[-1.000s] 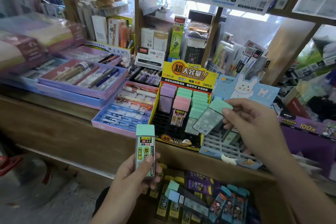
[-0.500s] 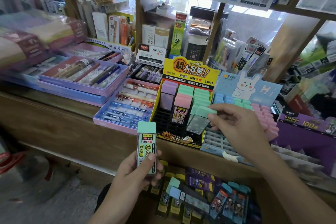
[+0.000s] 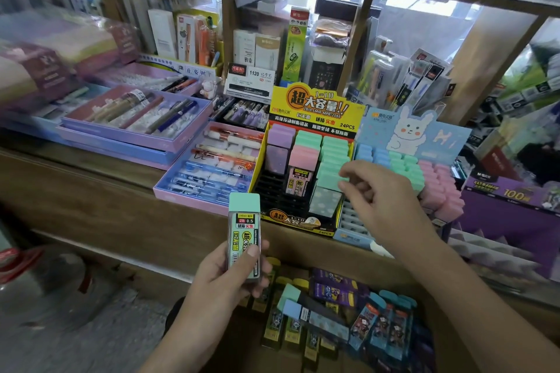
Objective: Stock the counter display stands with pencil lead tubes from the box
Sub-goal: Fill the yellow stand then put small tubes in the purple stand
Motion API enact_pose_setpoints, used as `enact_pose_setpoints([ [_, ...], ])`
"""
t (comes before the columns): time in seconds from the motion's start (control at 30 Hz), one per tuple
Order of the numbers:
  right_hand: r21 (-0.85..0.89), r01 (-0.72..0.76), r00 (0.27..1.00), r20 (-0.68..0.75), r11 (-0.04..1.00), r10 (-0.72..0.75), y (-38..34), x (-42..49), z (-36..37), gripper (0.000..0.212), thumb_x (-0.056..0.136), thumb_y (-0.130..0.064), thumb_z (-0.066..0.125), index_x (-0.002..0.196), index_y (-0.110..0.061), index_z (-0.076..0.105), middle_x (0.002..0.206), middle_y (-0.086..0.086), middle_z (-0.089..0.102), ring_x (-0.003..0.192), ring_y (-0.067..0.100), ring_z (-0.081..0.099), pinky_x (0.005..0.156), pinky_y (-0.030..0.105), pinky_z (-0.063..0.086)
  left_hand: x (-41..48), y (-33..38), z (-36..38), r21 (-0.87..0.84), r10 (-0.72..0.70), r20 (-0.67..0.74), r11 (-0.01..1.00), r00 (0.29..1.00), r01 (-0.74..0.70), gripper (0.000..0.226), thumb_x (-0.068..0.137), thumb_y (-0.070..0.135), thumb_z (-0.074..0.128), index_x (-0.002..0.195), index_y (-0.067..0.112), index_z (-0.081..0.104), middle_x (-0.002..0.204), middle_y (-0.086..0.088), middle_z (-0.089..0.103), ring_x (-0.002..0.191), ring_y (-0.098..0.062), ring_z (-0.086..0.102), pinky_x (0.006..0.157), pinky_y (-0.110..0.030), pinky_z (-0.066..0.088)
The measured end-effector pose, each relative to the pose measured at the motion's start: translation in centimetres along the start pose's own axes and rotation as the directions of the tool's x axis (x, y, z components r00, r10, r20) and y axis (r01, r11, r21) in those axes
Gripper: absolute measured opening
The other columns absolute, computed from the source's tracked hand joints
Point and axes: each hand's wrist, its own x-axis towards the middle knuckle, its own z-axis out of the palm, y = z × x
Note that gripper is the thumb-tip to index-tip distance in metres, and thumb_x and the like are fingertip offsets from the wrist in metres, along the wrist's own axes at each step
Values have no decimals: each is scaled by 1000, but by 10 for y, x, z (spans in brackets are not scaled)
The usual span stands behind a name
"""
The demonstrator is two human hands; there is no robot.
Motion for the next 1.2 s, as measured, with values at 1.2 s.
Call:
enact_pose_setpoints([
  [1.2, -137, -670, 429, 731, 729, 531, 64, -133, 13, 12, 96, -38, 70, 102, -29, 68, 96, -2, 75, 87, 14, 71, 67, 23, 47, 20, 45, 40, 384, 183, 62, 903, 981, -192, 26, 94, 33, 61, 118, 39, 70, 115, 8, 75, 107, -7, 69, 82, -25, 54],
])
